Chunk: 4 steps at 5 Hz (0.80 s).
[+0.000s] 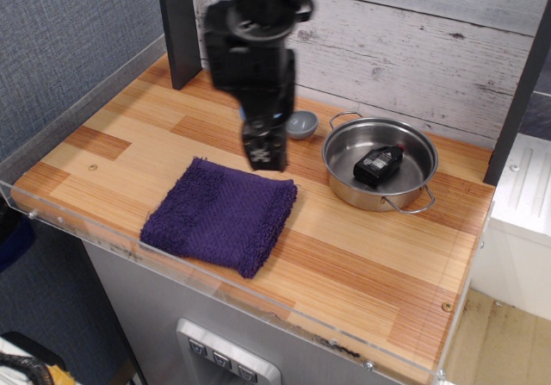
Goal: Move blue cloth diagonally from bottom to top of the table
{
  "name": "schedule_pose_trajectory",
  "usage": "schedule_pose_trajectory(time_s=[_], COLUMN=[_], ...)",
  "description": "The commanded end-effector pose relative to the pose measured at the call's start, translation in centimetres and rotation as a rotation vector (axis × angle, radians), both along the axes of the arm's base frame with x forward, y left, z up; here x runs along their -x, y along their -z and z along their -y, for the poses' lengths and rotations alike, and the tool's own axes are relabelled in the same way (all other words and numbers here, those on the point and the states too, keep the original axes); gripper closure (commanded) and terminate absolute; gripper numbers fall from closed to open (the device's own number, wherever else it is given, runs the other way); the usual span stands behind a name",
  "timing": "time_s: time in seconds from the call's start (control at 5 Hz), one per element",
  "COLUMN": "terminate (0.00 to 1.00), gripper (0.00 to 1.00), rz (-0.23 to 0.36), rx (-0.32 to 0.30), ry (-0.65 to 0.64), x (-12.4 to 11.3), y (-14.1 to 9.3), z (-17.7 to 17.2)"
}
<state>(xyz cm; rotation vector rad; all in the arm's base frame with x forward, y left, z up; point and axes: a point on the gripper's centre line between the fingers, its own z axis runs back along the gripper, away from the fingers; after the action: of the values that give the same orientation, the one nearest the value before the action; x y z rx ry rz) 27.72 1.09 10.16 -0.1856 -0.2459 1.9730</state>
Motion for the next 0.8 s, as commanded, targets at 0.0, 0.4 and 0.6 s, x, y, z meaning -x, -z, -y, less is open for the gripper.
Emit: schedule_pose_trajectory(time_s=[0.0, 0.4, 0.6], terminate=[0.0, 0.0, 0.0], gripper=[0.0, 0.0, 0.0], rz=[0.022, -0.029, -0.05], rx=[-0.02, -0.016, -0.018], ry=[-0.046, -0.081, -0.078], x=[2.3, 2.8, 2.0], y=[-0.5, 2.2, 3.6], z=[-1.8, -3.6, -3.8])
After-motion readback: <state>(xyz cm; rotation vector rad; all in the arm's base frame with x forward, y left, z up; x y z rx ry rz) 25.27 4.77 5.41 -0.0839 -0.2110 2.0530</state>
